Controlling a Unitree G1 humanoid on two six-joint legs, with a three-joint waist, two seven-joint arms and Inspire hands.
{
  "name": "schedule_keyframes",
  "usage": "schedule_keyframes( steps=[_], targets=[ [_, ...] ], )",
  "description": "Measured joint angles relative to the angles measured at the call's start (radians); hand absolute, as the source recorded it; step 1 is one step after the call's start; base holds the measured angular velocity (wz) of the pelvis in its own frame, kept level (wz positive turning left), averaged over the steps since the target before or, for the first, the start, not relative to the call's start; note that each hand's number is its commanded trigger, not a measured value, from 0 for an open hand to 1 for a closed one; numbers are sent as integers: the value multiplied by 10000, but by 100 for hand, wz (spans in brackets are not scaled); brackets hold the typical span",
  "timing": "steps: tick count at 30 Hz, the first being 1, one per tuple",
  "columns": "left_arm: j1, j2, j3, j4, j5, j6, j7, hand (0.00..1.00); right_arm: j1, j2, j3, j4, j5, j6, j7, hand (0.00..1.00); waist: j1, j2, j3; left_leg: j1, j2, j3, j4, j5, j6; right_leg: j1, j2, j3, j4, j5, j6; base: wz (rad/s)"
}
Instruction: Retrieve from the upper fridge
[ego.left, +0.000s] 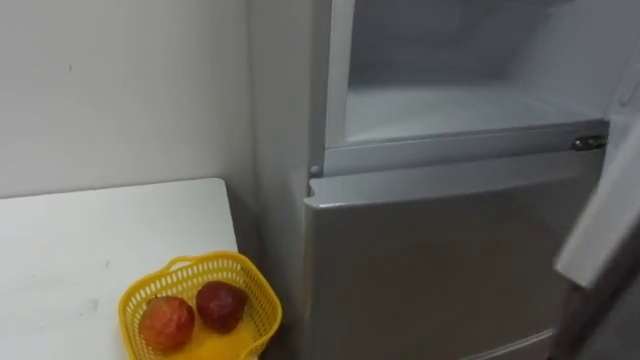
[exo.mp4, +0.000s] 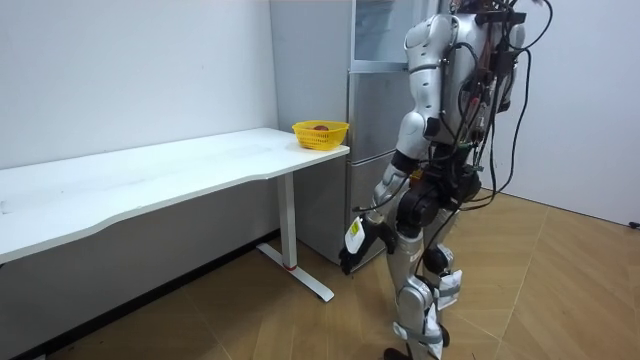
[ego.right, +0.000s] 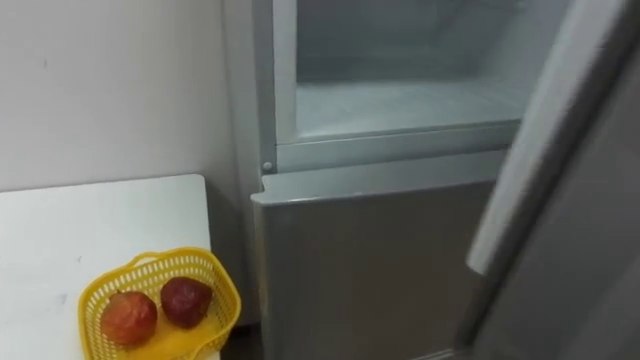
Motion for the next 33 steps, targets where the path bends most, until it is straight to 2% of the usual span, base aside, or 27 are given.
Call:
schedule_keyframes(
  steps=[6, 12, 15, 33],
  targets=[
    [48, -13, 1, 43, 2, 36, 189, 0, -146, -123, 387, 1, 6, 211, 947, 0, 354, -38, -25, -1, -1, -242, -2, 0, 0, 213, -29, -261, -150, 37, 12, 14],
    [137, -84, 9, 297, -84, 45, 457, 0, -196, -136, 663, 424, -341, 259, 1800, 0, 616, -76, -5, 150, 9, -325, -5, 0, -2, 476, -28, -298, -286, 32, 20, 7],
    [177, -155, 12, 316, -85, 137, 454, 0, -196, -131, 662, 551, -353, 425, 1923, 0, 621, -106, 15, 122, 4, -326, -8, -1, -2, 468, -31, -297, -343, 30, 23, 0],
    [137, -160, 14, 335, -83, 136, 595, 0, -196, -132, 660, 665, -411, 424, 2100, 0, 605, -176, -23, 174, 7, -341, -14, -1, -2, 606, -30, -396, -421, 39, 28, 0]
  ],
)
